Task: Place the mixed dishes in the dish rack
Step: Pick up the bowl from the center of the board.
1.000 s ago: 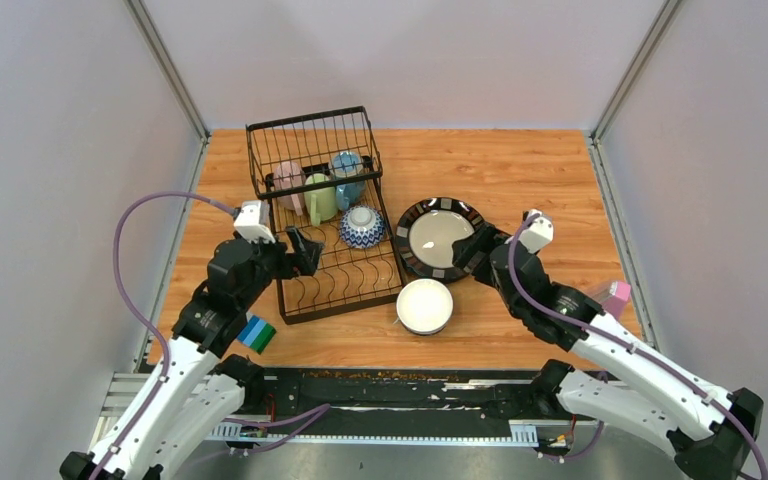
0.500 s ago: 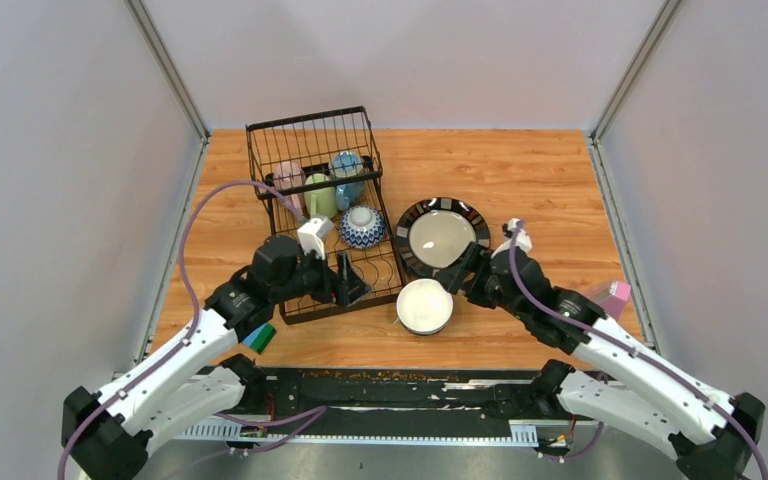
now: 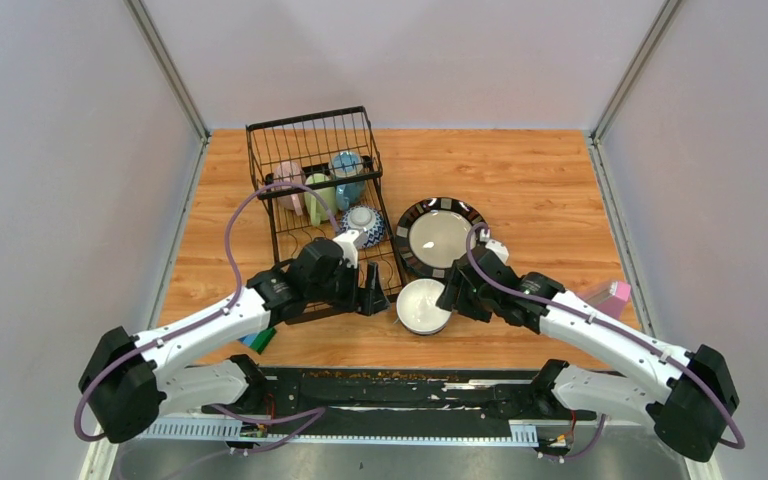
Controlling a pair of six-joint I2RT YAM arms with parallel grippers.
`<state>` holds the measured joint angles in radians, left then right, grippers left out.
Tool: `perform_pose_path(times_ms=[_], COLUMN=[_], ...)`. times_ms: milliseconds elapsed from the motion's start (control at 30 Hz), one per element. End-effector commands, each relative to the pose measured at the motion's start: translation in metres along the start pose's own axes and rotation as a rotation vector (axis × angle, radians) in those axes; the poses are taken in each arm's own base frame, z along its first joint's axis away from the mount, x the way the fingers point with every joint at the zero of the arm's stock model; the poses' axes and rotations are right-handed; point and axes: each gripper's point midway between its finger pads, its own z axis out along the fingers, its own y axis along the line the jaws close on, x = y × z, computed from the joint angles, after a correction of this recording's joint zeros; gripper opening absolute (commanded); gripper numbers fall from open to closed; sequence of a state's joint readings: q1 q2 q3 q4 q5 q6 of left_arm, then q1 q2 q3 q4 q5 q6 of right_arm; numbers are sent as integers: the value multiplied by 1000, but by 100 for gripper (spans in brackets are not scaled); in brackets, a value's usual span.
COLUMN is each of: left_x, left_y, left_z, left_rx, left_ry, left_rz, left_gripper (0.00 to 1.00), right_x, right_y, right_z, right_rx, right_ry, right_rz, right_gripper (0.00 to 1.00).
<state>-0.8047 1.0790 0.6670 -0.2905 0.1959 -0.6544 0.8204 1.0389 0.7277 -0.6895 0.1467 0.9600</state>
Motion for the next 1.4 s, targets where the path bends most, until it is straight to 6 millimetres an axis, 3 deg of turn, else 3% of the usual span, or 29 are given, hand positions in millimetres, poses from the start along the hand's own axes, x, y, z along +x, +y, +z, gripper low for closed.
perform_pose_path(times_ms=[0,467,767,1033,1133,1367], left_x=[-30,-31,-29,-45,-43,-37], left_y=[-21,-23,-22,-37,-35,-32], left_z=[4,21,23,25,27,30], left_rx=[38,25,24,76,70,68], left_ry=[-71,-28,-14,-70,-62,-41], left_rz=[0,5,4,-20,-22,-34], left_gripper=[87,85,84,84,84,84], right_x=[-16,-20,-18,-21,-19,-18], right_y=[10,12,4,6,5,7], right_z=[-3,10,12,13,15,13], right_rx=[-16,26,45,49,52,37], right_ry=[-41,-34,-32,-34,-24,-17], right_rz=[-16,-88,-124,-162,-172,-181], right_gripper=[54,34,32,26,17,7])
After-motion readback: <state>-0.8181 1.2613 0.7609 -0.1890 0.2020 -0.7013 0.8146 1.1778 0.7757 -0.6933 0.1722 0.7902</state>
